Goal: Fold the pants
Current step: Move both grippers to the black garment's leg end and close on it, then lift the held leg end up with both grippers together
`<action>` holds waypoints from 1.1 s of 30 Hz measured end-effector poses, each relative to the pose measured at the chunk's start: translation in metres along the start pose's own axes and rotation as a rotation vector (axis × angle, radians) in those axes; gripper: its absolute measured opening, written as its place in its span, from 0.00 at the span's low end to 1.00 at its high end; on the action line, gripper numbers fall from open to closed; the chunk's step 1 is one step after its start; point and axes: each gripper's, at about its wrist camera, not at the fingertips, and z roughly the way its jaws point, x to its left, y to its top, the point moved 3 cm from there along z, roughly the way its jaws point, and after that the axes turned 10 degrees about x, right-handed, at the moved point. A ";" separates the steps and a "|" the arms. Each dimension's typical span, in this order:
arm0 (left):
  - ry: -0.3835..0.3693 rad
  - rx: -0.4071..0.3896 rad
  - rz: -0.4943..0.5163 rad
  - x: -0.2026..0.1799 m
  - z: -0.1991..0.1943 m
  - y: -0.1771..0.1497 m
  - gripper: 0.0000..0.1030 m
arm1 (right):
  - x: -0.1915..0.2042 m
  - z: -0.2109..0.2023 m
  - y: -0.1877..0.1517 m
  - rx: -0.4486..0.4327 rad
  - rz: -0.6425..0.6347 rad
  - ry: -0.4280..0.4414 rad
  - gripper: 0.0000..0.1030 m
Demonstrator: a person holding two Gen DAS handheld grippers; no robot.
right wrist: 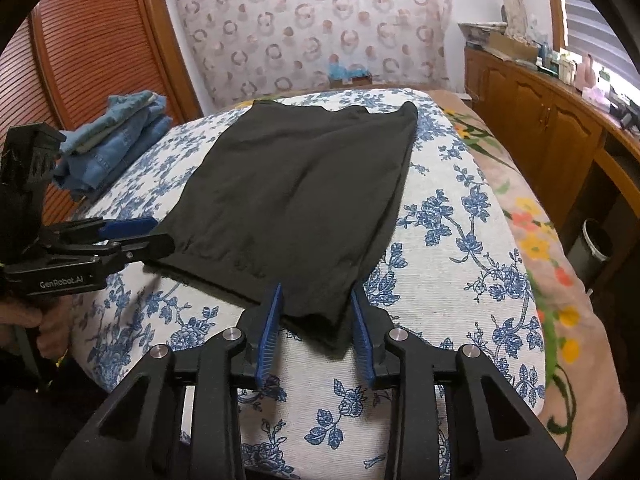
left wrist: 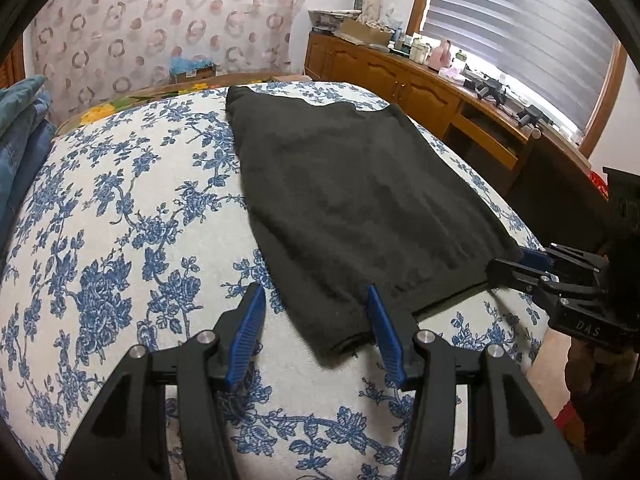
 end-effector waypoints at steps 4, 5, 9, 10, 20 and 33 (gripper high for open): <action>-0.047 -0.010 -0.018 -0.001 -0.003 -0.003 0.48 | 0.000 0.000 -0.001 -0.005 -0.003 0.010 0.25; -0.051 -0.013 -0.021 -0.001 -0.003 -0.004 0.46 | 0.000 -0.001 -0.001 -0.007 -0.005 0.011 0.24; -0.065 -0.013 -0.017 -0.003 -0.002 -0.004 0.37 | 0.001 -0.001 -0.001 -0.013 -0.014 0.020 0.17; -0.066 -0.013 -0.018 -0.004 -0.002 -0.004 0.36 | 0.001 -0.002 -0.001 -0.016 -0.016 0.021 0.14; -0.075 -0.036 0.000 -0.006 -0.006 -0.004 0.11 | 0.002 -0.005 0.001 -0.045 -0.018 0.036 0.05; -0.053 -0.185 0.074 -0.014 -0.075 0.037 0.06 | 0.020 -0.054 0.049 -0.176 -0.096 0.041 0.04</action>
